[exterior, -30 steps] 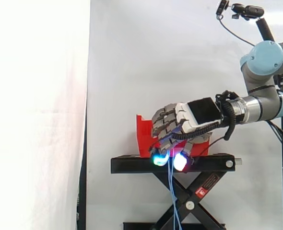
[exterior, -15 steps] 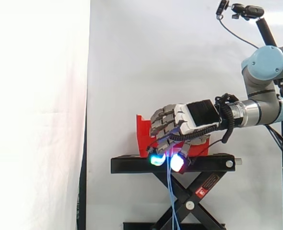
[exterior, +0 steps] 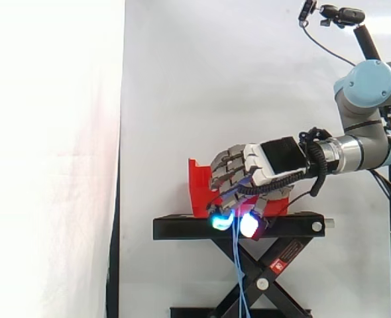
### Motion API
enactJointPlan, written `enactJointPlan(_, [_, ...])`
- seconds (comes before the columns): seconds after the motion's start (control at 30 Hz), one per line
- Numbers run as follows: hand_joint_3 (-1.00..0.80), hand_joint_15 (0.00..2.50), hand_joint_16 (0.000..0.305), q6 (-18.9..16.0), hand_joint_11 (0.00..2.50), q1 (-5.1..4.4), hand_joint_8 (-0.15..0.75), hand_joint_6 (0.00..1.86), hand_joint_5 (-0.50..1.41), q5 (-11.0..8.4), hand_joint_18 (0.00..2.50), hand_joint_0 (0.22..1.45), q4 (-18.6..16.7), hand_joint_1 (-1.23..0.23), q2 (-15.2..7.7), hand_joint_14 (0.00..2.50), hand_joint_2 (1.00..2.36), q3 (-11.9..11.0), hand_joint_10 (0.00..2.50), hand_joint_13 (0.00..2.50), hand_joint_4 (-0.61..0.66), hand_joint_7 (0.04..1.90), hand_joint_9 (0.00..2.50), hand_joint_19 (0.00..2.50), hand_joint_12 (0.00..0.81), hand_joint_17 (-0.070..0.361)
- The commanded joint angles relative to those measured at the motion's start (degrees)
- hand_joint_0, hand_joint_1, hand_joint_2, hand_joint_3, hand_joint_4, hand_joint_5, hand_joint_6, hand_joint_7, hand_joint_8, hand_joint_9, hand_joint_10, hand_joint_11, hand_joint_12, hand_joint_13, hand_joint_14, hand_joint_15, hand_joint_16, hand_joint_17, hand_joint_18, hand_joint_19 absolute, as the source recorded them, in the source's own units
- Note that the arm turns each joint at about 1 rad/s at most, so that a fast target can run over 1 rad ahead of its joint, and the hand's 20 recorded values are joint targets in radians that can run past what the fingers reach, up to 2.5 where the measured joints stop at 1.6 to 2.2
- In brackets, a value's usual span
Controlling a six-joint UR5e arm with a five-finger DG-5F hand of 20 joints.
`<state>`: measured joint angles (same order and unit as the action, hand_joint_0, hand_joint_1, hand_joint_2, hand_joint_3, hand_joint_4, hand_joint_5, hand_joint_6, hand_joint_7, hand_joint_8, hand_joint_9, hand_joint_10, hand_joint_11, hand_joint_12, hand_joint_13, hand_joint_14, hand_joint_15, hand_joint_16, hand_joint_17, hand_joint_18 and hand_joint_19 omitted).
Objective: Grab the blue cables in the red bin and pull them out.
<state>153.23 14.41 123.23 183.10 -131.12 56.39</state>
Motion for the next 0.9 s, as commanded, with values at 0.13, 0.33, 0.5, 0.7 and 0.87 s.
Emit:
enactJointPlan(0.13, [-1.0, 0.68, 0.041, 0.71, 0.88, 0.0, 0.212, 0.02, 0.88, 0.0, 0.6, 0.76, 0.59, -0.95, 0.07, 0.03, 1.0, -0.14, 0.03, 0.92, 0.06, 0.72, 1.12, 0.73, 0.314, 0.093])
enactJointPlan(0.33, [-1.0, 0.67, 0.041, 0.71, 0.88, 0.0, 0.212, 0.02, 0.88, 0.0, 0.61, 0.76, 0.33, -0.95, 0.07, 0.03, 1.0, -0.23, 0.03, 0.92, 0.05, 0.71, 1.13, 0.73, 0.316, 0.093])
enactJointPlan(0.5, [-1.0, 0.68, 0.041, 0.71, 0.88, 0.0, 0.214, 0.02, 0.89, 0.0, 0.61, 0.76, -0.46, -0.95, 0.07, 0.03, 1.0, -0.23, 0.03, 0.92, 0.05, 0.71, 1.12, 0.73, 0.314, 0.093])
enactJointPlan(0.7, [-1.0, 0.68, 0.041, 0.71, 0.89, 0.0, 0.214, 0.02, 0.89, 0.0, 0.61, 0.76, -0.46, -0.96, 0.07, 0.02, 1.0, -0.14, 0.03, 0.92, 0.04, 0.72, 1.13, 0.73, 0.316, 0.093])
enactJointPlan(0.87, [-1.0, 0.68, 0.041, 0.71, 0.88, 0.0, 0.212, 0.02, 0.89, 0.0, 0.61, 0.76, -0.46, -0.96, 0.07, 0.03, 1.0, -0.14, 0.03, 0.92, 0.04, 0.72, 1.13, 0.73, 0.314, 0.092])
